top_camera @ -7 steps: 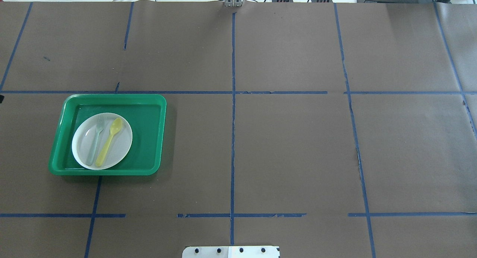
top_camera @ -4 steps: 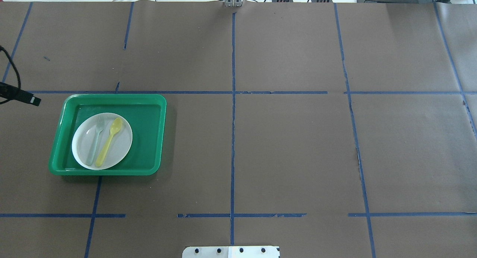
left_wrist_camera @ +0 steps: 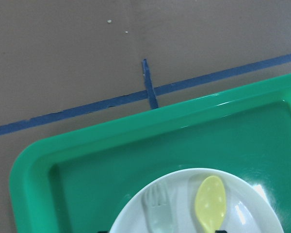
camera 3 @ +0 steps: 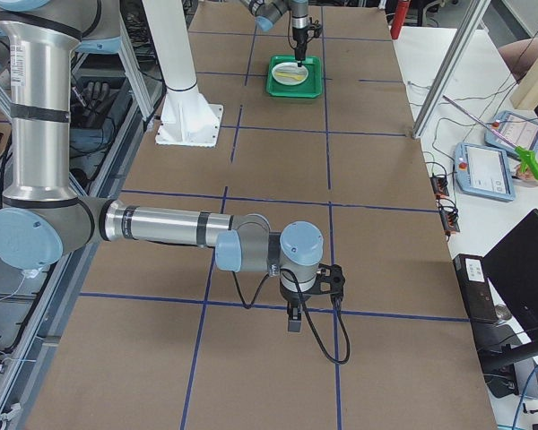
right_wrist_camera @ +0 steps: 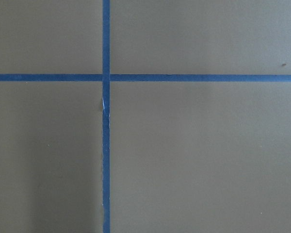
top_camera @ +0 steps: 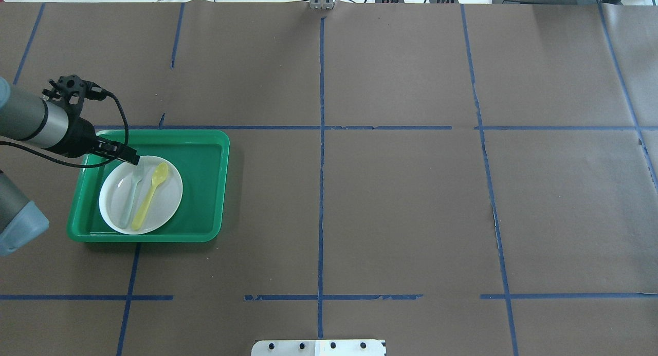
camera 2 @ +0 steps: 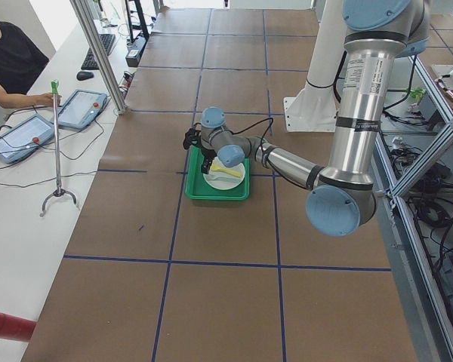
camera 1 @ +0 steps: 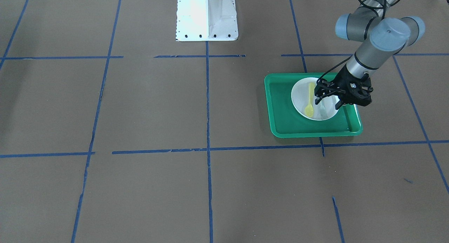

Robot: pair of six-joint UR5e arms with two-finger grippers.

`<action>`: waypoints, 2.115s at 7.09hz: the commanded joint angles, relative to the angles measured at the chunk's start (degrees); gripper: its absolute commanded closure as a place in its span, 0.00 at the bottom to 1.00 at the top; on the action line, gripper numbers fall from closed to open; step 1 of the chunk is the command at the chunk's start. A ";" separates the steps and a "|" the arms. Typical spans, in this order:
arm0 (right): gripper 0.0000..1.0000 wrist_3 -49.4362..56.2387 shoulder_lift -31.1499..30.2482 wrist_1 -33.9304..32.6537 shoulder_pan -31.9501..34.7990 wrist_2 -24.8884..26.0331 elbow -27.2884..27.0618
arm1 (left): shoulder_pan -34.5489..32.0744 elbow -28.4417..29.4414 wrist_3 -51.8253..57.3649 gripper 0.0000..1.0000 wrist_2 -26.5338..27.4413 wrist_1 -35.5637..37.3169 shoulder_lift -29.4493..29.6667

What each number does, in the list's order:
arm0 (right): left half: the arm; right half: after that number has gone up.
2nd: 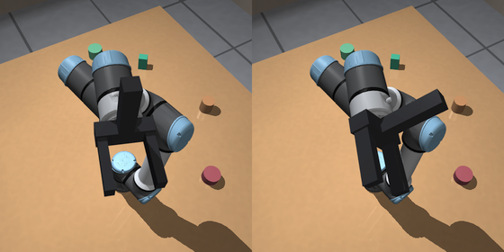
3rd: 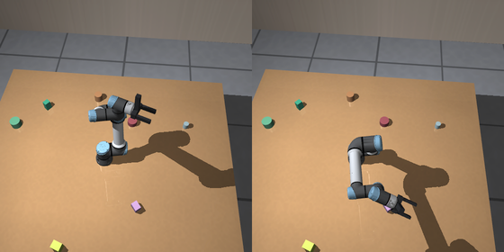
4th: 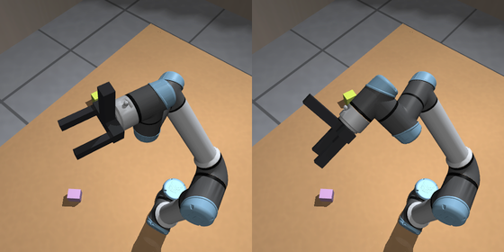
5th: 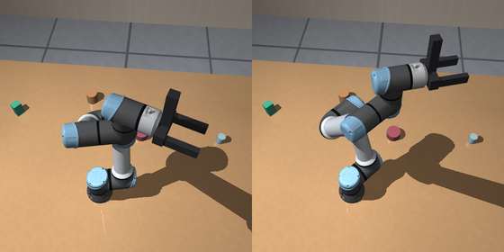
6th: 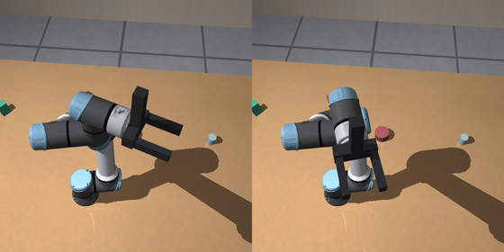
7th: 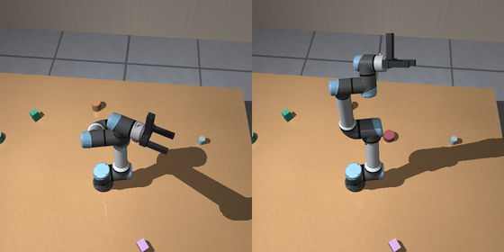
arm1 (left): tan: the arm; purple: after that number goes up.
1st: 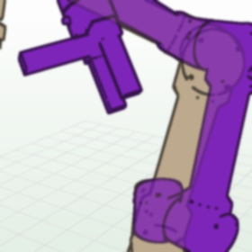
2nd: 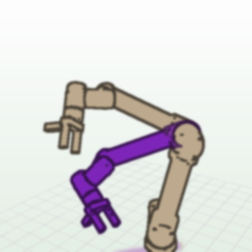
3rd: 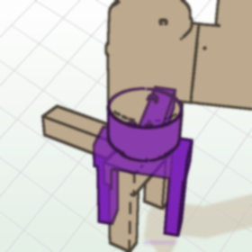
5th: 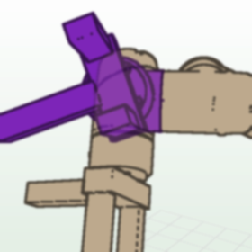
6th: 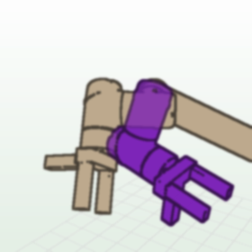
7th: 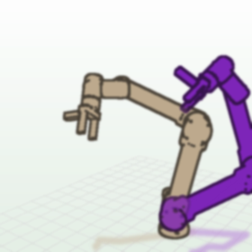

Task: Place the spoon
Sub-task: 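Move the left gripper over the yellow spoon on the white plate, then lower the left gripper and close it on the yellow spoon handle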

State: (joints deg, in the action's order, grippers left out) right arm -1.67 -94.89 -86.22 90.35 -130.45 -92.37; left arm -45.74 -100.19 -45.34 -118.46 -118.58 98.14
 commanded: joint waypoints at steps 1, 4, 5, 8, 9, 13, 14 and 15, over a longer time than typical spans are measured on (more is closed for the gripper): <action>0.00 0.00 0.06 0.00 0.00 -0.06 0.00 | 4.15 0.70 -0.81 0.33 1.03 2.89 0.90; 0.00 0.00 -0.03 0.00 0.00 0.02 0.00 | 5.13 1.67 -0.20 0.35 1.12 6.87 3.20; 0.00 0.00 0.06 0.00 0.00 -0.06 0.00 | 5.13 1.93 0.07 0.36 1.12 6.87 2.67; 0.00 0.00 -0.03 0.00 0.00 -0.06 0.00 | 5.22 2.20 0.07 0.46 0.95 6.96 2.58; 0.00 0.00 -0.03 0.00 0.00 -0.06 0.00 | 5.22 2.20 -0.02 0.49 0.86 7.13 2.58; 0.00 0.00 0.06 0.00 0.00 -0.06 0.00 | 5.14 0.18 -0.80 1.00 0.33 12.67 3.72; 0.00 0.00 0.06 0.00 0.00 -0.06 0.00 | 5.05 -1.91 -4.03 1.00 -1.58 14.06 3.90; 0.00 0.00 -0.03 0.00 0.00 -0.06 0.00 | 4.70 -3.85 -11.80 1.00 -3.60 17.30 6.07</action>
State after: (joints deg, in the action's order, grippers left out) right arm -1.67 -94.85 -86.22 90.35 -130.51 -92.37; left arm -40.73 -101.74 -49.95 -119.84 -104.40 102.40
